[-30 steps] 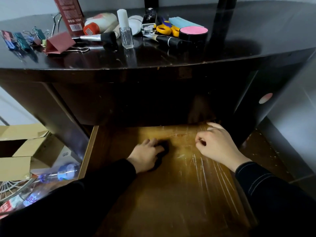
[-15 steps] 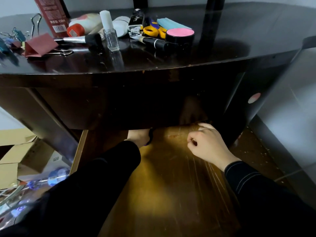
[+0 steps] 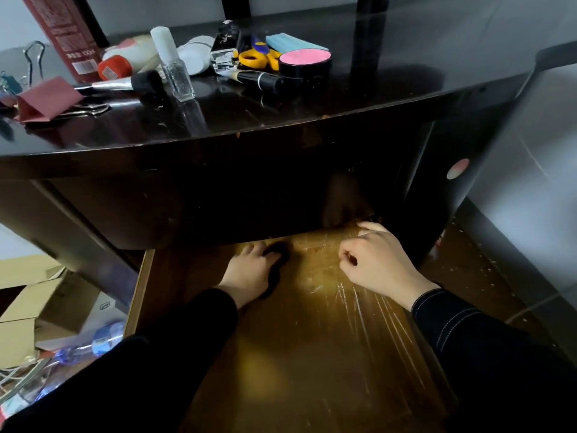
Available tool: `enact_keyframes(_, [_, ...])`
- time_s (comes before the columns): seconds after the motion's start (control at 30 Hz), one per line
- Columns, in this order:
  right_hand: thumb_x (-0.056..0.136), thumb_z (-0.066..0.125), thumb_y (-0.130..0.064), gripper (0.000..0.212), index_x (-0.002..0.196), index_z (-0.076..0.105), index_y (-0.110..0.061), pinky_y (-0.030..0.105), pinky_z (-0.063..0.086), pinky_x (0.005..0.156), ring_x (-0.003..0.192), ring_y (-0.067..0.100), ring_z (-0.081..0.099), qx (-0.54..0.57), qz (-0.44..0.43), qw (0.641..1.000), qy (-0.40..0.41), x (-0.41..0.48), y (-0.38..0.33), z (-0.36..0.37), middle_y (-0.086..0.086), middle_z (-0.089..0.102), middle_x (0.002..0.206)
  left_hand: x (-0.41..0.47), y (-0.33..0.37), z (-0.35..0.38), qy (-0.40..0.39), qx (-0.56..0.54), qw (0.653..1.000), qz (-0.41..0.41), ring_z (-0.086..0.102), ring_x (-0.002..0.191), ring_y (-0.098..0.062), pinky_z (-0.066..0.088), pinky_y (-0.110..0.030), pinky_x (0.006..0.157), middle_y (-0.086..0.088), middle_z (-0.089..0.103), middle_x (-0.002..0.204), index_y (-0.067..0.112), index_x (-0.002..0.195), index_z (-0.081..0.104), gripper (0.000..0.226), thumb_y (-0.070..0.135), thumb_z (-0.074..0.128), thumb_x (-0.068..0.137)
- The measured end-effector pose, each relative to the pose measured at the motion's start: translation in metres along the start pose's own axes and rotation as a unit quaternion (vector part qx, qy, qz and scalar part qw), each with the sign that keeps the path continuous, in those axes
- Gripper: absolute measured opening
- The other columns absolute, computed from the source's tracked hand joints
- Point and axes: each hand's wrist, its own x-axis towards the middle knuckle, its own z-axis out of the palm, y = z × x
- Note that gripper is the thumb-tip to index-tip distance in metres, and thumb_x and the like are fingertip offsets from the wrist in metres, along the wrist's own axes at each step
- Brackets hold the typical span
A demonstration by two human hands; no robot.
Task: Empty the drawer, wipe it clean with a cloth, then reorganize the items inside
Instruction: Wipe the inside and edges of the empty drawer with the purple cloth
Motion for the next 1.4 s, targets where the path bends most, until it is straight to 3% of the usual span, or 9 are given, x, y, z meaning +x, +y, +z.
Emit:
enact_keyframes(0.17, [0.093, 0.05, -0.032, 0.024, 0.074, 0.065, -0.032, 0.018, -0.002, 0.117, 0.074, 0.005, 0.061, 0.008, 0.011, 1.0, 0.001, 0.0, -0.002, -0.003, -0.01, 0.06, 0.055, 0.05, 0.007, 0.007, 0.03, -0.021, 0.998, -0.048, 0.053, 0.12, -0.032, 0.048, -0.034, 0.084, -0.009, 0.058, 0.13, 0.02, 0.138, 0.054, 0.046, 0.009, 0.049, 0.094])
enact_keyframes(0.3, [0.092, 0.052, -0.031, 0.024, 0.072, 0.064, -0.03, 0.03, 0.016, 0.124, 0.071, 0.006, 0.059, 0.023, 0.009, 1.0, -0.01, -0.001, -0.003, -0.004, -0.011, 0.06, 0.058, 0.038, 0.014, -0.001, -0.004, 0.029, 0.998, -0.056, 0.051, 0.122, -0.032, 0.048, -0.038, 0.09, -0.008, 0.053, 0.137, 0.026, 0.145, 0.047, 0.051, 0.019, 0.05, 0.094])
enact_keyframes(0.4, [0.092, 0.054, -0.028, 0.024, 0.07, 0.063, -0.029, 0.033, 0.018, 0.124, 0.066, 0.005, 0.054, 0.034, 0.003, 0.999, -0.011, -0.002, -0.004, -0.005, -0.014, 0.054, 0.055, -0.006, 0.02, -0.002, -0.055, 0.057, 0.997, 0.005, 0.045, 0.12, -0.033, 0.048, -0.044, 0.093, -0.01, 0.042, 0.137, 0.03, 0.152, 0.035, 0.057, 0.028, 0.049, 0.096])
enact_keyframes(0.57, [0.092, 0.054, -0.024, 0.026, 0.067, 0.062, -0.026, 0.032, 0.017, 0.124, 0.063, 0.009, 0.057, 0.034, -0.009, 0.999, 0.002, -0.002, -0.003, -0.005, -0.014, 0.047, 0.05, -0.056, 0.009, 0.001, -0.045, 0.058, 0.993, 0.096, 0.05, 0.11, -0.032, 0.054, -0.043, 0.083, -0.008, 0.047, 0.127, 0.029, 0.149, 0.041, 0.054, 0.033, 0.052, 0.097])
enact_keyframes(0.77, [0.091, 0.055, -0.022, 0.027, 0.065, 0.062, -0.024, 0.031, 0.017, 0.123, 0.054, 0.002, 0.049, 0.046, -0.005, 0.999, 0.003, -0.001, -0.004, -0.006, -0.013, 0.045, 0.046, 0.028, -0.012, -0.008, -0.021, 0.018, 0.998, -0.061, 0.053, 0.123, -0.034, 0.049, -0.039, 0.093, -0.011, 0.052, 0.14, 0.026, 0.148, 0.045, 0.052, 0.023, 0.052, 0.097])
enact_keyframes(0.93, [0.091, 0.054, -0.021, 0.027, 0.065, 0.059, -0.023, 0.032, 0.018, 0.124, 0.054, 0.005, 0.048, 0.045, -0.006, 0.999, -0.004, 0.0, -0.005, -0.01, -0.013, 0.042, 0.047, 0.039, -0.001, -0.003, -0.002, 0.024, 0.996, -0.087, 0.053, 0.122, -0.036, 0.047, -0.039, 0.094, -0.013, 0.056, 0.135, 0.022, 0.144, 0.048, 0.054, 0.014, 0.054, 0.09])
enact_keyframes(1.03, [0.092, 0.053, -0.022, 0.026, 0.067, 0.059, -0.023, 0.032, 0.016, 0.124, 0.061, 0.01, 0.056, 0.037, -0.009, 0.999, -0.011, -0.001, -0.007, -0.009, -0.014, 0.041, 0.048, 0.008, 0.011, -0.003, -0.034, 0.03, 0.998, -0.033, 0.047, 0.122, -0.037, 0.042, -0.045, 0.1, -0.013, 0.047, 0.135, 0.027, 0.147, 0.042, 0.056, 0.023, 0.051, 0.092])
enact_keyframes(1.23, [0.091, 0.055, -0.02, 0.027, 0.064, 0.057, -0.023, 0.034, 0.019, 0.124, 0.063, 0.014, 0.058, 0.042, -0.007, 0.999, -0.004, -0.001, -0.007, -0.012, -0.015, 0.034, 0.046, -0.05, 0.007, 0.0, -0.02, 0.064, 0.984, 0.164, 0.055, 0.103, -0.033, 0.056, -0.045, 0.076, -0.009, 0.053, 0.121, 0.026, 0.141, 0.053, 0.049, 0.031, 0.059, 0.093])
enact_keyframes(1.4, [0.092, 0.055, -0.022, 0.027, 0.065, 0.057, -0.024, 0.031, 0.019, 0.123, 0.053, 0.005, 0.044, 0.056, -0.001, 0.998, -0.002, -0.001, -0.005, -0.011, -0.015, 0.036, 0.046, 0.01, 0.007, -0.008, -0.031, 0.056, 0.995, 0.077, 0.051, 0.121, -0.033, 0.05, -0.042, 0.093, -0.009, 0.049, 0.138, 0.031, 0.149, 0.044, 0.052, 0.032, 0.051, 0.098])
